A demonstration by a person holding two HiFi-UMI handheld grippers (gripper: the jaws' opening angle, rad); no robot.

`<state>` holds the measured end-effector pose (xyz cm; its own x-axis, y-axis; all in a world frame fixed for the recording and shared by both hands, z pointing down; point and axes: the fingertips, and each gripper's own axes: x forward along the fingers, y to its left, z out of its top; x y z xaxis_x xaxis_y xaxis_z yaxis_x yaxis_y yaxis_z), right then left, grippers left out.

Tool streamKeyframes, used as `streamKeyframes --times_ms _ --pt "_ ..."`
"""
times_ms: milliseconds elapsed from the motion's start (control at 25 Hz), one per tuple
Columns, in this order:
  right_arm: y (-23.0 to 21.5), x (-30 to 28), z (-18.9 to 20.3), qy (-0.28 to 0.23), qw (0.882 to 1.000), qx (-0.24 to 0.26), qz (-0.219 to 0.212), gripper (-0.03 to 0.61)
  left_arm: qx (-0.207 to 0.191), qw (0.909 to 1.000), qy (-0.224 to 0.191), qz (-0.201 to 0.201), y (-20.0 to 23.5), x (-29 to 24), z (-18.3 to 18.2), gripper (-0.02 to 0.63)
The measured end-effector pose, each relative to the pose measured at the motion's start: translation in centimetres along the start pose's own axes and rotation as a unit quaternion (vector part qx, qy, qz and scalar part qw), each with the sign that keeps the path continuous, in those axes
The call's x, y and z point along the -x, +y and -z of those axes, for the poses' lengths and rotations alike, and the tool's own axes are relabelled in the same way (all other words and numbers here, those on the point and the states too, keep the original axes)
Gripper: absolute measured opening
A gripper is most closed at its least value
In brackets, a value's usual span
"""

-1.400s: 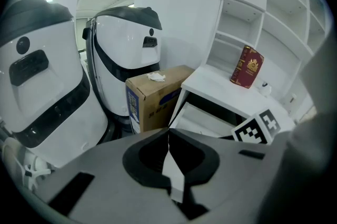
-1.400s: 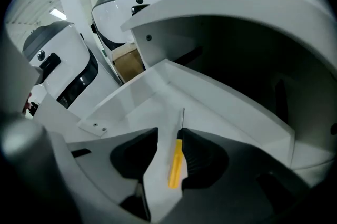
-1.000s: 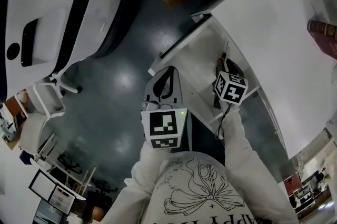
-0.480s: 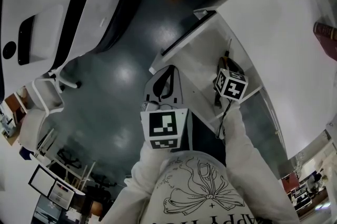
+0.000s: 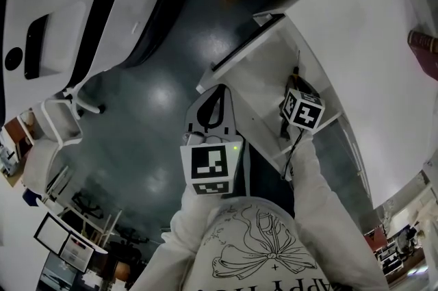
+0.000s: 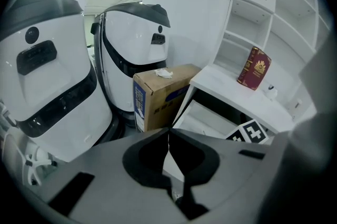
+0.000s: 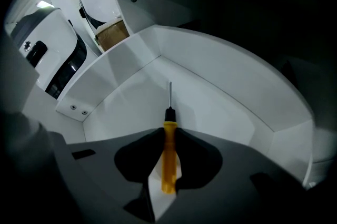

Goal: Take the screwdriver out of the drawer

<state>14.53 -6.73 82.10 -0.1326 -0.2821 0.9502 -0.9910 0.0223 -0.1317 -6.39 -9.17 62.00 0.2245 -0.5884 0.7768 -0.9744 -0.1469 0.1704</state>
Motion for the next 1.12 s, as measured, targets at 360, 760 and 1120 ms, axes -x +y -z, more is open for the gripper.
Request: streamKeyframes --times_ms 360,760,1120 --pt "1.8 3.4 -1.5 -0.021 0.998 0.051 -0.012 0.071 0.004 0.9997 -0.025 -0.007 -0.1 1.9 -1.3 0.008" --pt "4.7 10.4 -3.5 -0.064 0.994 0.084 -0.032 0.071 0.004 0.9974 -0.070 -0.016 -0.4 6.3 -4.1 0.008" --pt "5.9 18.9 -6.2 -0.143 0.984 0.098 -0.032 0.071 0.005 0.9918 -0.128 -0.011 -1.2 11.0 -8.0 0.008"
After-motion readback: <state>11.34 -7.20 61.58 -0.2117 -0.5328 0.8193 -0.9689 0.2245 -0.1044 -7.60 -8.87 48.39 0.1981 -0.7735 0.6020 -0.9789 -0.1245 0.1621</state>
